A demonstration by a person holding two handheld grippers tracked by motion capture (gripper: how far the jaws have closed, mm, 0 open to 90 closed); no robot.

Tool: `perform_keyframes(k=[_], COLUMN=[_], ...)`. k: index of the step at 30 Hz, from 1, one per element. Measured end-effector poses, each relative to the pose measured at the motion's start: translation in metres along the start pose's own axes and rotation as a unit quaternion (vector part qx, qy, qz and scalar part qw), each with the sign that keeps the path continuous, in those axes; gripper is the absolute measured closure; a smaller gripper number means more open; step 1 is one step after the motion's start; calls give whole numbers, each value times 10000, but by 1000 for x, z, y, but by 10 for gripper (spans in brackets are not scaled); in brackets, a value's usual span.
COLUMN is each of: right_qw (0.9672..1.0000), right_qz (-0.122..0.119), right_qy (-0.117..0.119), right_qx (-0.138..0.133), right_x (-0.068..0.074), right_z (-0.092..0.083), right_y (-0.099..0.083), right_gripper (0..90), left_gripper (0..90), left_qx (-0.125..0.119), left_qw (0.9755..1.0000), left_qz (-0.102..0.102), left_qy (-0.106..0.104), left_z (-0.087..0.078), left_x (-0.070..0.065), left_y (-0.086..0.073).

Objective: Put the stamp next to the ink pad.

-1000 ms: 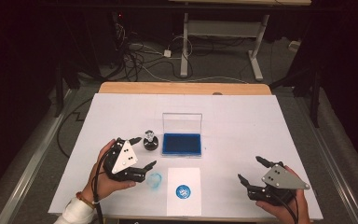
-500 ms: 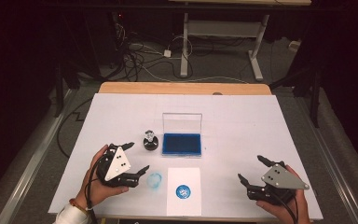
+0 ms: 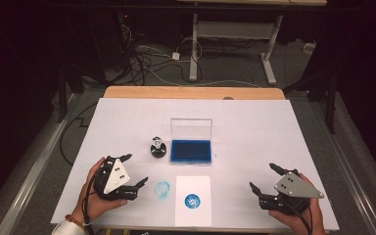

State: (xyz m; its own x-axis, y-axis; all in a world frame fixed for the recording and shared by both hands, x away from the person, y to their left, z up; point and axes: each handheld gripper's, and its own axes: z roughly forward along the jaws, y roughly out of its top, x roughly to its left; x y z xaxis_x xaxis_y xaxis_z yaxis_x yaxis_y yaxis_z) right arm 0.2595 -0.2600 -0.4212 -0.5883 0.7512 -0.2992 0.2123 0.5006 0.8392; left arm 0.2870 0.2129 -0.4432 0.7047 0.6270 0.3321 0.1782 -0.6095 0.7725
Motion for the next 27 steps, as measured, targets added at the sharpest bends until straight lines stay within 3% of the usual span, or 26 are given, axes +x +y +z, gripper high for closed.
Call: perform_keyframes(k=[5, 13, 21, 27], right_qw=[10000, 10000, 10000, 10000], right_qz=[11, 9, 5, -33], right_qy=[-7, 62, 83, 54], right_qx=[5, 35, 41, -4], right_x=[-1, -1, -3, -2], right_z=[2, 7, 7, 5], right_y=[0, 0, -1, 0], right_gripper=[188, 188, 189, 191], left_gripper=[142, 142, 142, 144], left_qx=[43, 327, 552, 542], left_qw=[9999, 9992, 9973, 9976], left_qz=[-102, -201, -471, -406], left_qy=[-19, -106, -113, -108], left_z=[-2, 0, 0, 0], left_x=[2, 1, 1, -1], left_y=[-11, -29, -46, -46])
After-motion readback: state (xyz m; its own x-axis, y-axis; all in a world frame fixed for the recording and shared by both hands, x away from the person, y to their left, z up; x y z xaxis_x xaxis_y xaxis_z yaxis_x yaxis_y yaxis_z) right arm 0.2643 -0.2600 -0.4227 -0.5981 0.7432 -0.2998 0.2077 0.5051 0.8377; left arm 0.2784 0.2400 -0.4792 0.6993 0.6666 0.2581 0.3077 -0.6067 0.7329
